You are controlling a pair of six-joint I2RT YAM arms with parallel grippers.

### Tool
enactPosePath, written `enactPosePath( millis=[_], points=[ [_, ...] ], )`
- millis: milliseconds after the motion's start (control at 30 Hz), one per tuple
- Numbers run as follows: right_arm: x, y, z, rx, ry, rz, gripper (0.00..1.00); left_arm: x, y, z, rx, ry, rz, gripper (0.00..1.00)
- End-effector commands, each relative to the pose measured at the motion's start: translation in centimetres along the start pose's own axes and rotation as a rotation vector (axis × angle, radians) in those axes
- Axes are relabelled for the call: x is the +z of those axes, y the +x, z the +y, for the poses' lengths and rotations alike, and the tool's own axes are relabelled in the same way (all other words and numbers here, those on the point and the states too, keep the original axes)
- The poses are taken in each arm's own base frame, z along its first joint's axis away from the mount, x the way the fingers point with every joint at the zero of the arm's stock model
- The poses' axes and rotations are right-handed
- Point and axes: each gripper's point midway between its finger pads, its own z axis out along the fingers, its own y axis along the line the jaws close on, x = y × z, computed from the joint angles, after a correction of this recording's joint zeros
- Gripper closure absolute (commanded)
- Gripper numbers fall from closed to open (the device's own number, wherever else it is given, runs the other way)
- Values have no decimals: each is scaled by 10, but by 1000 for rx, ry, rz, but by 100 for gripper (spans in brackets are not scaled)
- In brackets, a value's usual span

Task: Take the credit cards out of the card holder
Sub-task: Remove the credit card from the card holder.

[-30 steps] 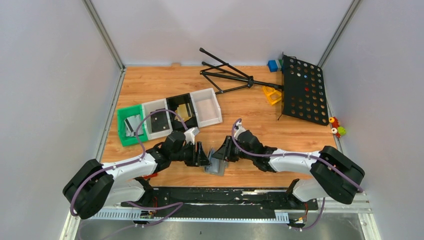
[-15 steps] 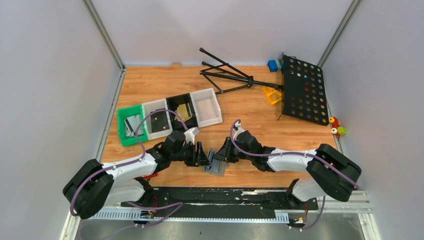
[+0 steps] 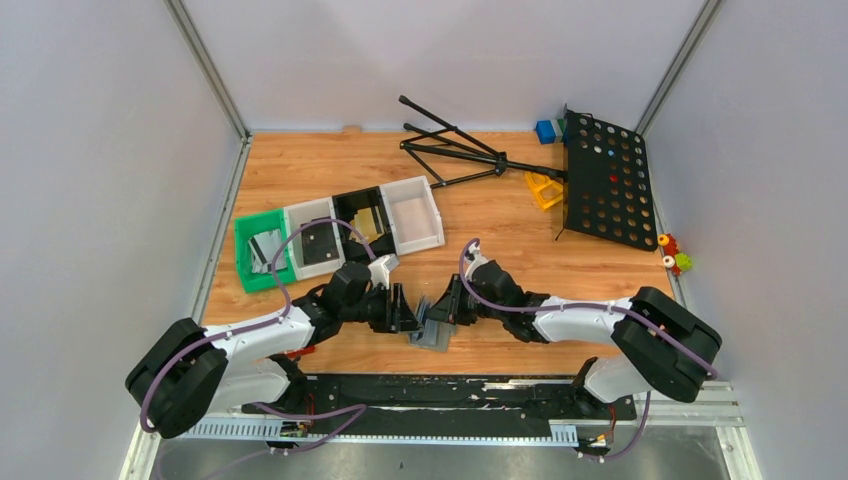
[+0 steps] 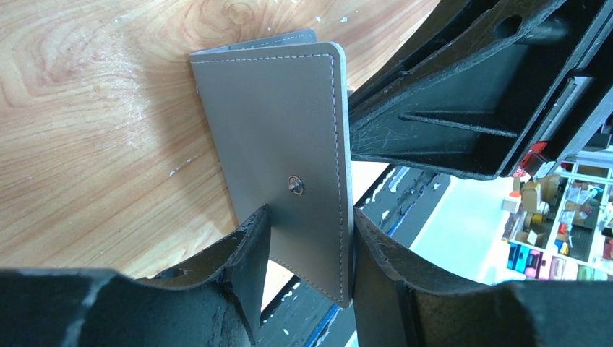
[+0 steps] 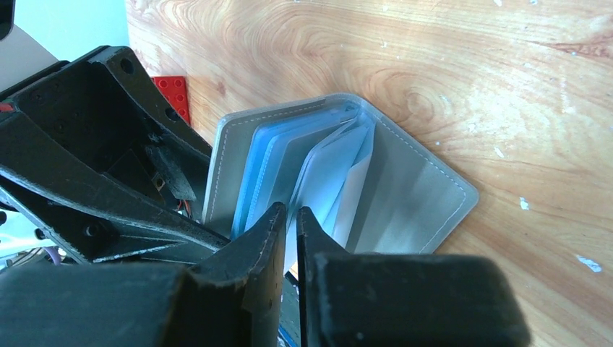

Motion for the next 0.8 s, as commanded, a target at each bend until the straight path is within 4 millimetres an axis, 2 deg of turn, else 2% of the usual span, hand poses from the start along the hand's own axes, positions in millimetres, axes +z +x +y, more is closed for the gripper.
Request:
enactPosePath(
  millis=[0, 100, 233, 767],
  points=[
    [3, -7, 12, -14, -28, -6, 89, -1, -2, 2, 15, -1, -14, 52],
    [3, -7, 11, -13, -23, -6, 92, -2, -1, 4, 14, -14, -15, 54],
    [2, -7, 9, -15, -14, -5, 100, -4, -1, 4, 12, -10, -17, 65],
    [-7, -11, 10, -46, -21, -5, 100, -13, -6, 11, -23, -16, -43, 82]
  ],
)
